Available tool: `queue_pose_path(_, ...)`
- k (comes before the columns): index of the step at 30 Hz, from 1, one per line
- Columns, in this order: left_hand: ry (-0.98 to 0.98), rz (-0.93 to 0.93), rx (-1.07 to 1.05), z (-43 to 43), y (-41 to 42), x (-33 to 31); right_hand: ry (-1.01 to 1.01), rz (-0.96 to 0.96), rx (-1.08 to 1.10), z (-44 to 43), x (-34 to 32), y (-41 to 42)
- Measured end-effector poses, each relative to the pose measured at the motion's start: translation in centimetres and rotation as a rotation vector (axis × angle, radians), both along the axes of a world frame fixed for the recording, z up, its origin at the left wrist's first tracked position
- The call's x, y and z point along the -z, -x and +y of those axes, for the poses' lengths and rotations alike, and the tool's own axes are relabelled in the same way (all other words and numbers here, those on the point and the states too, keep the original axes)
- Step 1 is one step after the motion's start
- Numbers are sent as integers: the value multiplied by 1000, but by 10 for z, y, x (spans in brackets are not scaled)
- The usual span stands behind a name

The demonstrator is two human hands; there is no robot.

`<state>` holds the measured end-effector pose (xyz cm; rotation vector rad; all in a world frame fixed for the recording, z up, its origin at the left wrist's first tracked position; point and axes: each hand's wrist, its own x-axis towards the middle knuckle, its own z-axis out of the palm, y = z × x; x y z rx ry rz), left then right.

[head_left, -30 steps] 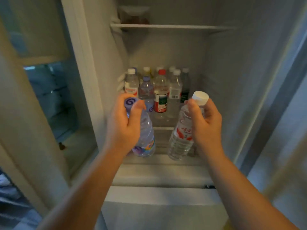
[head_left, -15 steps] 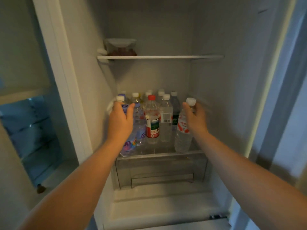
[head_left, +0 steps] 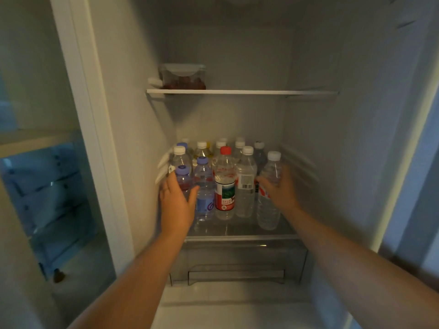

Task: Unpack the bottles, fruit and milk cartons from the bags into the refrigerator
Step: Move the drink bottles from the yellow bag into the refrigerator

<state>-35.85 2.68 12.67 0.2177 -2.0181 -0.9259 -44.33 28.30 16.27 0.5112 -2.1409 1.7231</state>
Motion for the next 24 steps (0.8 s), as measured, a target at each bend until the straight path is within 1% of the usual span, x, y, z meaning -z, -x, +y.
queue_pose_path(2,48,-1,-31,-1,-7,11,-71,-31,-40,8,23,5)
queue_pose_path(4,64,-1,-54,1,-15,19,-127,-101,-54,14,52,10)
queue_pose_path(5,77,-7,-84,4,-20,24,-174,-112,-12,16,65,10)
queue_pose_path(7,132,-27,-182,11,-28,36,-308,-74,99,17,90,9)
queue_pose_path(8,175,-28,-232,15,-30,44,-336,-48,131,17,95,5)
queue_pose_path(11,245,7,-331,18,-31,64,-306,-78,110,13,94,3)
queue_pose_path(14,157,-8,-324,17,-29,74,-301,-106,116,11,92,10)
queue_pose_path(17,46,4,-280,16,-29,78,-306,-143,190,7,92,9)
queue_pose_path(19,11,1,-267,12,-29,80,-366,-150,247,3,93,9)
queue_pose_path(24,-19,-15,-226,7,-27,84,-447,-158,292,1,93,11)
